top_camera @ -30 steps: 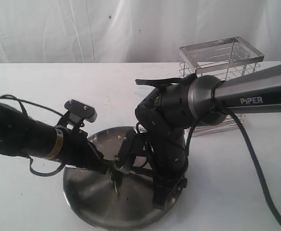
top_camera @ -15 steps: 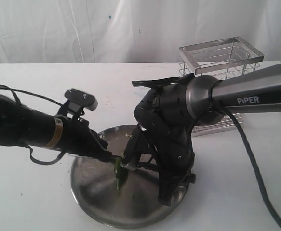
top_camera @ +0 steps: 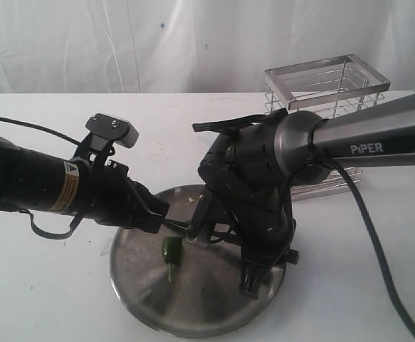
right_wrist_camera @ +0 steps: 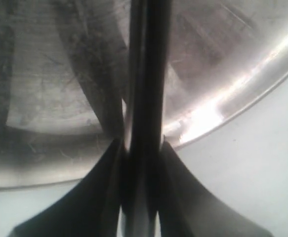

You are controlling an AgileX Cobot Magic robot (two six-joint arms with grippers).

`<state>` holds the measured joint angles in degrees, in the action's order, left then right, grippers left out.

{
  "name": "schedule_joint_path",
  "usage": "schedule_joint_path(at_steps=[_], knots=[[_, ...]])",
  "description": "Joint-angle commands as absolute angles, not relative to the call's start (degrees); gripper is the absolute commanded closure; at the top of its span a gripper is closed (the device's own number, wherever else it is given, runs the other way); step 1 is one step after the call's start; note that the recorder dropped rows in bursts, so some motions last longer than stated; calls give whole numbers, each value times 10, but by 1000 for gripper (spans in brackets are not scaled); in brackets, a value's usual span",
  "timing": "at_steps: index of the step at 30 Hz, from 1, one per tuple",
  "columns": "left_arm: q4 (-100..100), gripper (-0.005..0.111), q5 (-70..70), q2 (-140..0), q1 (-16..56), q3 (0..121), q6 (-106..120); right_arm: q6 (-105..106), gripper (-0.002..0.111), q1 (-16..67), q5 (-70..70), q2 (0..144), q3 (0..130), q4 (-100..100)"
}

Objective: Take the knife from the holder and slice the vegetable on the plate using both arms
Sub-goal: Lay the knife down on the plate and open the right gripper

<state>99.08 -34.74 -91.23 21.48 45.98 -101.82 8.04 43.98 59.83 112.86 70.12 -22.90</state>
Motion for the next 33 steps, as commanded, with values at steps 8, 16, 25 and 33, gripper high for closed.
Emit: schedule_joint_path(at_steps=[8, 16, 25, 33], knots=[[999, 66, -348, -906, 214, 452, -1034, 46, 108, 439, 537, 1066, 702, -182], [999, 66, -375, -906, 214, 452, -1041, 55, 108, 392, 487, 1066, 691, -54], [999, 66, -376, -881, 214, 452, -1046, 182, 108, 335, 485, 1090, 681, 172], [999, 66, -372, -839, 214, 452, -1069, 178, 73, 331, 457, 1108, 677, 177]])
